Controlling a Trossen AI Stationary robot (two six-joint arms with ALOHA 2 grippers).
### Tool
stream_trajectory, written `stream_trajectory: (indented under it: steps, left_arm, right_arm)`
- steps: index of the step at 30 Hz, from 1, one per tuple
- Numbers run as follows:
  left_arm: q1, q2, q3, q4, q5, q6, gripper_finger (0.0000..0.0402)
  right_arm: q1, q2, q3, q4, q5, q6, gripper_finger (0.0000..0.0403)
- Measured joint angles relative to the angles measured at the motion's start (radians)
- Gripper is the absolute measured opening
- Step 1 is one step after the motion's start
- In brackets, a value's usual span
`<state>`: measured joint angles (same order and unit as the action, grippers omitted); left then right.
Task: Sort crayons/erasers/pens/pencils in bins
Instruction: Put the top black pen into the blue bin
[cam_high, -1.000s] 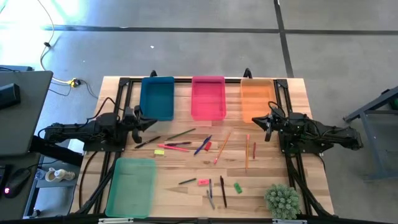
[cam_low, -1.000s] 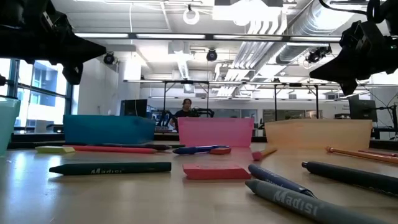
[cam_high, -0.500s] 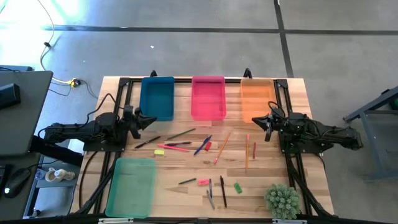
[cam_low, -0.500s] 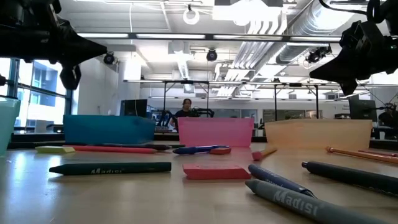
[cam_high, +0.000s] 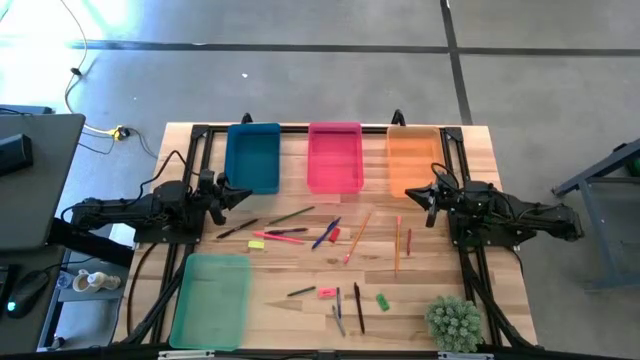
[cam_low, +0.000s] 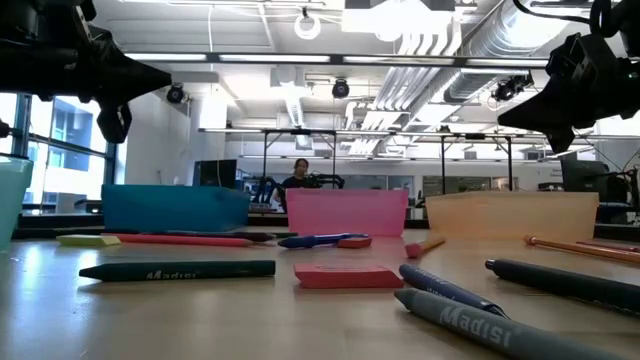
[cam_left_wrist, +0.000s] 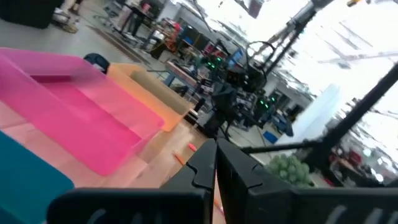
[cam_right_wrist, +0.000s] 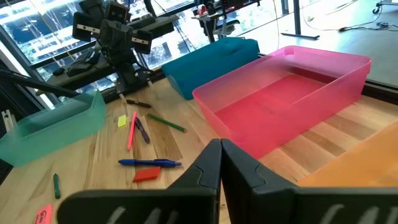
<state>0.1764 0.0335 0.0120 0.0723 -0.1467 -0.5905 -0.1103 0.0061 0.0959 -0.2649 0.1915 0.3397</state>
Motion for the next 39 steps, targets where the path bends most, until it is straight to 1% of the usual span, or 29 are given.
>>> stream_trajectory:
  steps: [4, 9, 13, 16, 18, 24, 27, 30, 35, 39]
  left_arm:
    - [-0.001, 0.000, 0.000, 0.000, 0.007, 0.001, 0.0035]
    - [0.000, 0.000, 0.000, -0.005, -0.011, 0.025, 0.0096]
    - [0.000, 0.000, 0.000, 0.010, -0.037, -0.025, 0.0133]
    - [0.000, 0.000, 0.002, 0.064, -0.017, -0.020, 0.0141]
    - [0.000, 0.001, 0.023, 0.067, -0.012, -0.004, 0.0141]
    - [0.000, 0.010, 0.133, 0.040, -0.020, 0.113, 0.0134]
    - [0.000, 0.045, 0.212, -0.057, -0.024, 0.120, 0.0134]
    - [0.000, 0.111, 0.310, -0.181, -0.025, 0.113, 0.0133]
    - [0.000, 0.258, 0.486, -0.438, -0.029, 0.065, 0.0133]
    - [0.000, 0.381, 0.604, -0.637, -0.024, 0.013, 0.0133]
  right_arm:
    - [0.000, 0.000, 0.000, 0.000, 0.000, 0.000, 0.0000]
    - [0.000, 0.000, 0.000, 0.000, 0.000, 0.000, 0.0000]
    - [0.000, 0.000, 0.000, 0.000, 0.000, 0.000, 0.0000]
    - [0.000, 0.000, 0.000, 0.000, 0.000, 0.000, 0.0000]
    - [0.000, 0.000, 0.000, 0.000, 0.000, 0.000, 0.0000]
    - [0.000, 0.000, 0.000, 0.000, 0.000, 0.000, 0.0000]
    - [0.000, 0.000, 0.000, 0.000, 0.000, 0.000, 0.0000]
    - [0.000, 0.000, 0.000, 0.000, 0.000, 0.000, 0.0000]
    - [0.000, 0.000, 0.000, 0.000, 0.000, 0.000, 0.0000]
    - [0.000, 0.000, 0.000, 0.000, 0.000, 0.000, 0.0000]
